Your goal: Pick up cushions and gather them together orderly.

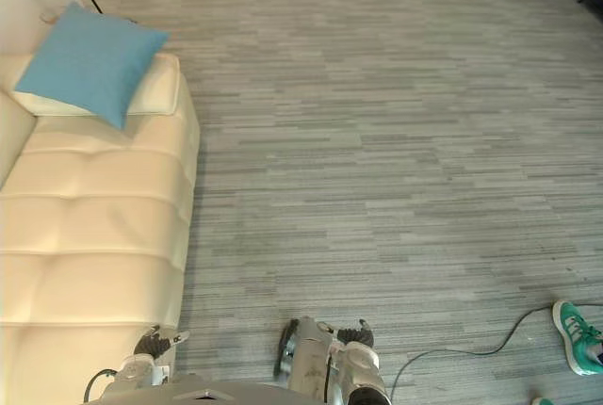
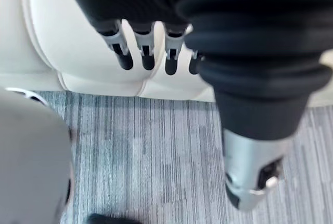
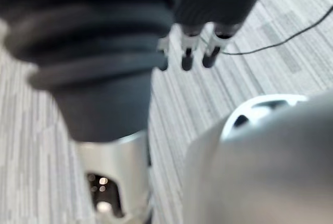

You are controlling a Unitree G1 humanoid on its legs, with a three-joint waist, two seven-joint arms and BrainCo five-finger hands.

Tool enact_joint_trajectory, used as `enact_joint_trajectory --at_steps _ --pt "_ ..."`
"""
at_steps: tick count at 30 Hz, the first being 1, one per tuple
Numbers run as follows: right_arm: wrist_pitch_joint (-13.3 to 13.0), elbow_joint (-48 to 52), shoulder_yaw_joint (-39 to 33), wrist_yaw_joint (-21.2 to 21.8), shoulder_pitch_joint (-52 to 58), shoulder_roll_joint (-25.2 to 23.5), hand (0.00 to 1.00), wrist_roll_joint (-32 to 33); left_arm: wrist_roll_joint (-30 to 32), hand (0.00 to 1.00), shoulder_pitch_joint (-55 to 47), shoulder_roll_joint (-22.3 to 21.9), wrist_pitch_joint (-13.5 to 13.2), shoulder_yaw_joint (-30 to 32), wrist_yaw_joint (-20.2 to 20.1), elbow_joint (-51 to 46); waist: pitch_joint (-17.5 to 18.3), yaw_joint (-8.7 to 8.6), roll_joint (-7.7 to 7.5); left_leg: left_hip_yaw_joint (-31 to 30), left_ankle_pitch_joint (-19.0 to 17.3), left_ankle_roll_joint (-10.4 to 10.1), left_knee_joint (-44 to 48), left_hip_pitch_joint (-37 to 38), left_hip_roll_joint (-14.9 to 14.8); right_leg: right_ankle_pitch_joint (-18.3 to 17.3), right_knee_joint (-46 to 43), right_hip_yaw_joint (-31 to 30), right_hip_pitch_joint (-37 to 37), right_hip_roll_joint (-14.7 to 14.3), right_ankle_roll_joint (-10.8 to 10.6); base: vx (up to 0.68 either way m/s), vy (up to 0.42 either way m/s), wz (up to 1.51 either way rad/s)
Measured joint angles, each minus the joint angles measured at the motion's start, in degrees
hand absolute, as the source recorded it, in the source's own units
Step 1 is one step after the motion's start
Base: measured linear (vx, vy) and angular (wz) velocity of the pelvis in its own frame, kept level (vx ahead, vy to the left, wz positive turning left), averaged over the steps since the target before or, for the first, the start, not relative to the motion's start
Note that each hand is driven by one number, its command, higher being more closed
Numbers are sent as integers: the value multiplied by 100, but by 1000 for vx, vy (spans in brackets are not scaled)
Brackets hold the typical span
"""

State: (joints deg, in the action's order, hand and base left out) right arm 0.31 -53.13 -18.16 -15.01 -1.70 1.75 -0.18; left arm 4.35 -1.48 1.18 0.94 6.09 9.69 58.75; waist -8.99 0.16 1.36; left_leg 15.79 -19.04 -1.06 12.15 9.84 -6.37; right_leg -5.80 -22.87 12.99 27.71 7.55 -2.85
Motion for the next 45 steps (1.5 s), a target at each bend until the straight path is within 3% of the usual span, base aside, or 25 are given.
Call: enact_joint_trajectory --at_steps 1,2,4,5,8,9,11,15,17,19,20,22,23,24,25,27,28,30,33,34,35,37,40,43,45 --pt "-8 -92 -11 5 6 14 0 15 29 0 33 32 -4 4 1 65 -32 -6 -65 -209 -12 -113 -83 195 -19 1088 263 -61 -180 -2 326 518 -312 9" --pt "1 -213 -5 4 -178 189 0 -16 75 0 117 -81 -3 55 -6 190 -85 62 248 -490 149 -286 86 210 -250 605 -215 -19 -115 -198 364 497 -308 -3" --pt "-2 -204 -53 4 -202 261 0 -13 144 0 124 -174 -6 156 5 231 -102 58 359 -831 396 -341 846 -43 -363 108 -601 32 -96 -255 426 525 -333 -5" --pt "-5 -180 -47 1 -192 279 0 -14 144 0 127 -272 -6 389 6 183 -153 40 469 -1128 829 -294 2276 -628 -579 -143 -560 109 -389 -395 478 477 -267 10" --pt "40 -197 2 -5 -59 156 0 -10 147 0 123 -311 -73 540 -5 -171 -274 226 445 -1025 847 -305 4910 -1803 -1031 -469 -128 223 -1488 -661 644 464 -187 -1" --pt "46 -195 2 -5 -59 111 0 -9 146 0 122 -303 -100 525 -6 -214 -307 246 364 -909 793 -287 5016 -1961 -1029 -512 -20 224 -1684 -662 642 428 -129 -4" --pt "65 -190 16 -8 -55 73 0 27 142 0 120 -306 -128 512 -5 -386 -299 297 332 -486 635 -75 4645 -2614 -913 -533 514 214 -2318 -686 563 444 -62 1" --pt "65 -186 -8 -23 -91 50 0 80 143 0 138 -390 -211 530 -7 -533 -291 460 340 -177 647 -149 1928 -3071 -409 -479 1259 174 -2985 -648 375 431 56 -5" --pt "68 -199 -7 -38 -91 53 0 79 132 0 153 -423 -220 560 -8 -553 -282 574 324 -146 1470 -164 89 -3072 -75 -645 1623 162 -3417 -546 136 603 245 -4" --pt "78 -238 -1 -40 -95 41 0 78 136 0 168 -406 -222 631 -9 -540 -185 698 182 -76 2168 72 94 -3026 52 -790 1764 26 -3633 -420 28 497 214 -17" --pt "79 -360 -3 -34 -102 -45 0 71 134 0 171 -307 -223 697 -14 -527 -54 687 7 -59 1973 380 288 -3037 258 -805 1795 -32 -3694 -215 34 495 155 4" --pt "87 -419 -22 -24 -66 -104 0 49 116 0 177 -296 -225 845 -14 -530 1 707 -160 -9 1397 505 950 -3063 342 -783 1036 -225 -3577 28 -183 724 275 8" --pt "110 -460 -19 -8 -27 -121 0 -3 86 0 177 -235 -222 797 -9 -487 17 723 -215 -20 954 546 1234 -2886 390 -777 -448 -440 -3123 178 -411 688 283 18" --pt "113 -465 -7 -1 -16 -136 0 -15 80 0 182 -130 -206 598 -11 -380 24 593 -260 -133 681 581 1367 -2666 492 -421 -2072 -625 -2504 356 -862 559 207 33" --pt "112 -459 -2 1 3 -140 0 -16 81 0 182 -79 -191 497 -11 -322 27 514 -268 -217 609 608 1386 -2562 535 -361 -2611 -673 -2325 390 -945 578 161 76" --pt "109 -371 -1 3 161 -112 0 -19 62 0 159 -4 -136 376 -5 -236 8 439 -307 -374 486 678 1264 -1942 684 -427 -3917 -710 -1767 462 -811 567 98 67" --pt "102 -346 -10 6 194 -69 0 -22 28 0 117 -12 -94 376 2 -239 -45 425 -223 -542 438 718 952 -1401 710 -580 -4115 -533 -1454 413 -530 512 51 44" --pt "53 -153 -13 6 280 -64 0 -15 18 0 131 -25 -95 364 2 -251 -54 383 -167 -883 261 643 605 -950 707 -775 -3697 -151 -941 375 -291 501 -14 60" --pt "-16 49 -67 9 305 -120 0 -7 18 0 148 -75 -93 330 0 -232 -82 285 -218 -1324 26 533 444 -545 661 -809 -1812 -138 -561 145 -177 447 -140 82" --pt "-14 49 -158 7 312 -121 0 -2 20 0 175 -116 -94 280 -2 -231 -101 254 -187 -1614 -132 400 392 -328 572 -462 -488 -413 -534 -38 -225 457 -217 86" --pt "-9 45 -185 7 310 -122 0 -3 18 0 182 -124 -96 282 -2 -232 -103 261 -193 -1721 -179 355 348 -257 552 -291 -63 -551 -544 -91 -250 577 -339 127" --pt "3 13 -286 7 322 -100 0 -9 16 0 172 -189 -102 298 4 -193 -93 239 -166 -2176 -402 191 256 24 447 706 458 -917 -662 -157 -340 515 -337 109" --pt "5 12 -392 27 284 33 0 -17 18 0 161 -362 -151 519 2 -163 -72 313 50 -2451 -208 -4 541 67 227 -88 -709 -643 -560 -132 -103 502 -305 85" --pt "10 -17 -343 125 270 92 0 -19 14 0 91 -458 -153 763 -5 -193 12 242 266 -2402 430 -495 2911 -948 -37 -670 -856 13 -1109 -85 148 500 -259 82" --pt "20 -229 -223 139 250 76 0 -16 -46 0 95 -423 -170 765 -16 -266 -24 309 259 -1533 533 -391 4439 -1810 -582 -769 -387 468 -1924 -135 255 412 -175 76"
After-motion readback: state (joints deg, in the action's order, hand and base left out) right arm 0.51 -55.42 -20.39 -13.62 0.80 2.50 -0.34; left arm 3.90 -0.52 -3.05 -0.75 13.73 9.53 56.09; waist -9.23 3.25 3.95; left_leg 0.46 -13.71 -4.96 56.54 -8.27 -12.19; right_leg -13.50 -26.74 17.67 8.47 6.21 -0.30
